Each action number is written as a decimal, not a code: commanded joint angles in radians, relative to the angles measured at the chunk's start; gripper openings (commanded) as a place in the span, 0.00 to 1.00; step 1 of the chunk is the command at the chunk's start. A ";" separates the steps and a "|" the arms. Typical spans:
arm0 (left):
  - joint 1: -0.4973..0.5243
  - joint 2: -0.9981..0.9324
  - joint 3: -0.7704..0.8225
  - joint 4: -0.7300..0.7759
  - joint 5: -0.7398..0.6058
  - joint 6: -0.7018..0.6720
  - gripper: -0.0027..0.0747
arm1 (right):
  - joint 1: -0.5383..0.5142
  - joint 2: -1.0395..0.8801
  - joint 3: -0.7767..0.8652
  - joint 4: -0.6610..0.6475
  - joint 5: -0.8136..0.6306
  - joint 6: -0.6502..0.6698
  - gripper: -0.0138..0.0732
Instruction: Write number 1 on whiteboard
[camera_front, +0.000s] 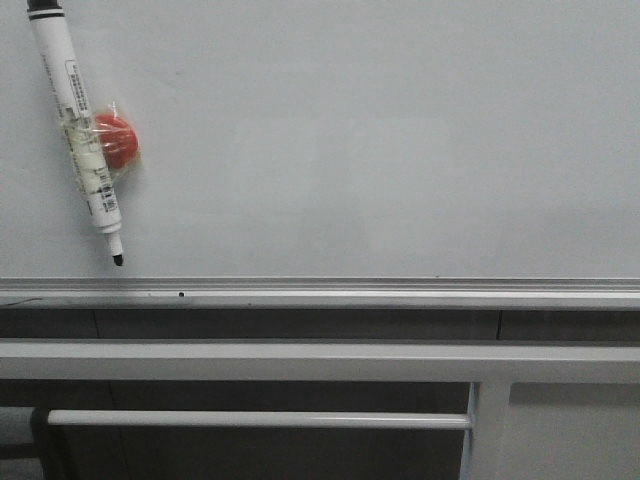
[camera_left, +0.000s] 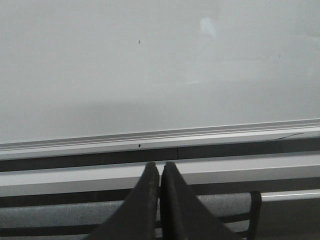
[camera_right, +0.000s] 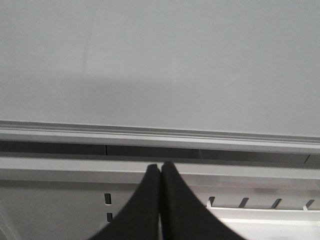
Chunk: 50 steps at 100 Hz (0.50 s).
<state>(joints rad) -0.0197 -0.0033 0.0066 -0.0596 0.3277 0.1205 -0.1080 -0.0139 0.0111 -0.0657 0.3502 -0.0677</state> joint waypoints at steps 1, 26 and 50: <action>-0.006 -0.025 0.006 -0.007 -0.070 -0.008 0.01 | 0.002 -0.013 0.029 0.004 -0.023 -0.007 0.09; -0.006 -0.025 0.006 -0.007 -0.070 -0.008 0.01 | 0.002 -0.013 0.029 0.004 -0.023 -0.007 0.09; -0.006 -0.025 0.006 -0.005 -0.118 -0.008 0.01 | 0.002 -0.013 0.029 0.004 -0.023 -0.007 0.09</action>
<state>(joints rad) -0.0197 -0.0033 0.0066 -0.0596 0.3165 0.1205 -0.1080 -0.0139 0.0111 -0.0657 0.3502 -0.0677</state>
